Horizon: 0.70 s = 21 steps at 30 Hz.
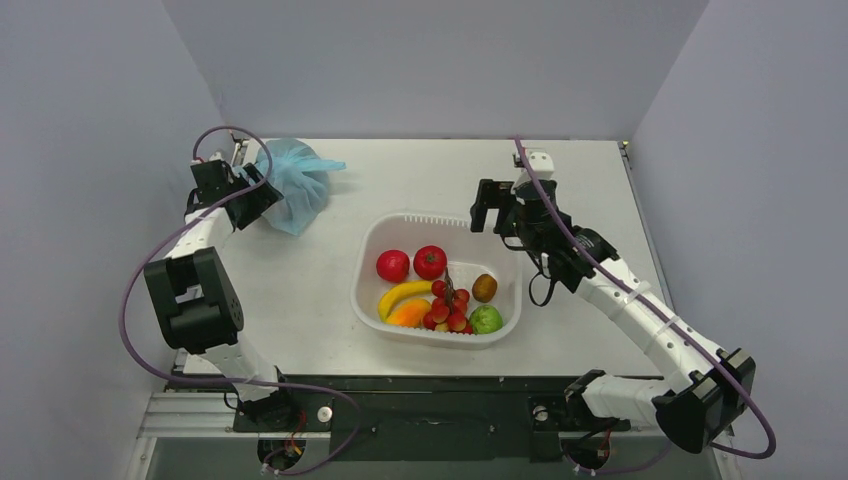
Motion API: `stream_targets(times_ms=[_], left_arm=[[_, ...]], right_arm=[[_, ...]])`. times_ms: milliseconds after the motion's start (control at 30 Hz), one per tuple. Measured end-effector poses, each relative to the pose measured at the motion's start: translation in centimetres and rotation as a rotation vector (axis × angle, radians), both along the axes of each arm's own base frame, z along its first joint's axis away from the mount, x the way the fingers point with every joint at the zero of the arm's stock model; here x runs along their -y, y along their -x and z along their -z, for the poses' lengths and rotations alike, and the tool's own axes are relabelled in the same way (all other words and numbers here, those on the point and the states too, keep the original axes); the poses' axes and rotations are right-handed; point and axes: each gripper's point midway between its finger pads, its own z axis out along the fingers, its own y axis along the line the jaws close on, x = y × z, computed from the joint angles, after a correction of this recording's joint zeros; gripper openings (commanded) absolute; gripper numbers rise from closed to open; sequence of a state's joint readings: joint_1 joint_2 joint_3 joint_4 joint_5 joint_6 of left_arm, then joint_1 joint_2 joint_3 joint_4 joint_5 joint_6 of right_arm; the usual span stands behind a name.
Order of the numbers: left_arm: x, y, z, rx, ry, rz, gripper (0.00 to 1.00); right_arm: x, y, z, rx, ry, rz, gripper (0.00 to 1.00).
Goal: Take the fake fruits out of the plastic bag
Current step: Move the plastic bag to the center of the board.
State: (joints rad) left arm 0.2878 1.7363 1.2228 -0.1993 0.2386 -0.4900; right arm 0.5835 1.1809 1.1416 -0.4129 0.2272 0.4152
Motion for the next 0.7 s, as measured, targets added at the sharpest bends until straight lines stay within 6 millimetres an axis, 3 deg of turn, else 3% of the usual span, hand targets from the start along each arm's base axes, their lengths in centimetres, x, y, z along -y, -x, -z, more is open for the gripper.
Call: stream_targets(times_ms=[233,400,567,700], left_arm=[[0.9,-0.4,-0.6,0.005,-0.028,0.104,0.68],[1.7,-1.2,0.1,-0.016,-0.05,0.167,0.43],[3.7,-0.7,1.9,-0.072,-0.044,0.226,0.19],[5.1,-0.7,1.6,-0.077,-0.027,0.253,0.0]], right_arm=[[-5.1,2.4,3.4,-0.141,-0.086,-0.191,1.0],[-7.7,5.0,4.4,-0.183,-0.089,-0.303,1.0],[-6.5,5.7,3.7,-0.143,-0.093,-0.279,1.0],[-4.9,6.4,2.2,-0.087,-0.115,-0.239,0.99]])
